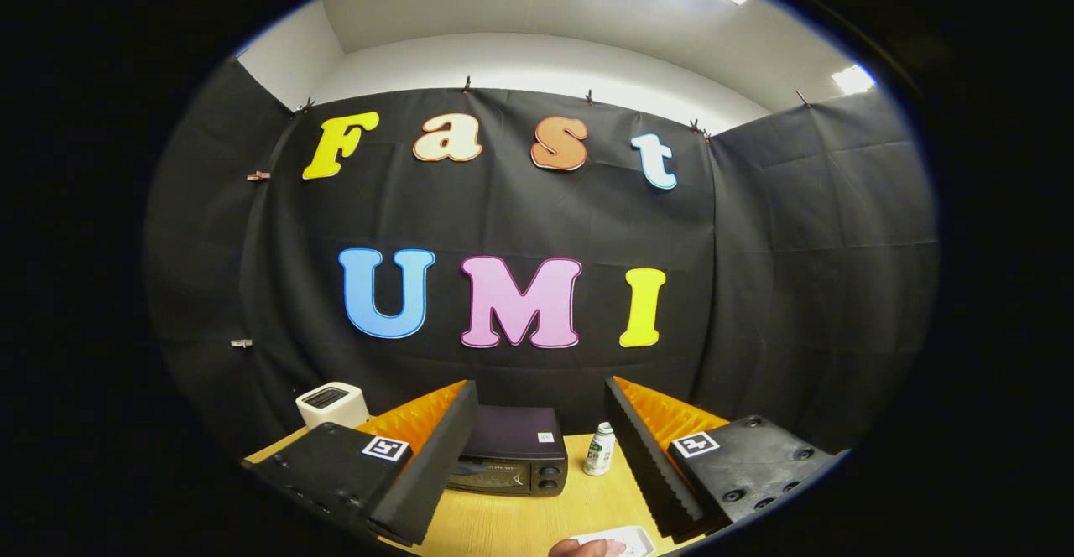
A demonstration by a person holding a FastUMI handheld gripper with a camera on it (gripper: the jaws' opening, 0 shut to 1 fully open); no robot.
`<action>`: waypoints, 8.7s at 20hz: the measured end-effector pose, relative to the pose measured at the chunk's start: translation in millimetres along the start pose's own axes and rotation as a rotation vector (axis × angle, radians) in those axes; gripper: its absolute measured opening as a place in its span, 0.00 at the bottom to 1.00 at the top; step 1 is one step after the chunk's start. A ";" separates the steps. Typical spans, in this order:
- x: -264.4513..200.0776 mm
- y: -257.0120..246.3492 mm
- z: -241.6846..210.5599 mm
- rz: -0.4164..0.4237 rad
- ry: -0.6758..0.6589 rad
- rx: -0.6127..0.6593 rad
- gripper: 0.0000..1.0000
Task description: Open the toaster oven, put the food inside, and close the toaster oven door.
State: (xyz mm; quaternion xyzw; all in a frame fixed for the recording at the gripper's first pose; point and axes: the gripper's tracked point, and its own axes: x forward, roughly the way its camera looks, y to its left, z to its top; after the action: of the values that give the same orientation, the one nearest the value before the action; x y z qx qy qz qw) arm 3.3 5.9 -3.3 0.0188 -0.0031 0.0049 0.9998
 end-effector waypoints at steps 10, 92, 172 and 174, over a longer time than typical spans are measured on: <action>54.0 79.3 -93.1 0.102 0.178 0.038 0.98; -52.4 -191.5 -460.7 0.090 1.458 0.062 0.99; 169.3 136.3 -451.2 -0.747 0.728 1.565 0.11; 171.6 137.7 -446.8 -0.705 0.734 1.592 0.25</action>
State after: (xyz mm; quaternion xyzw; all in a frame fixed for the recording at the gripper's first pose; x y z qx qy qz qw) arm 176.1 162.0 -443.5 0.6930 0.3219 -0.2915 0.5755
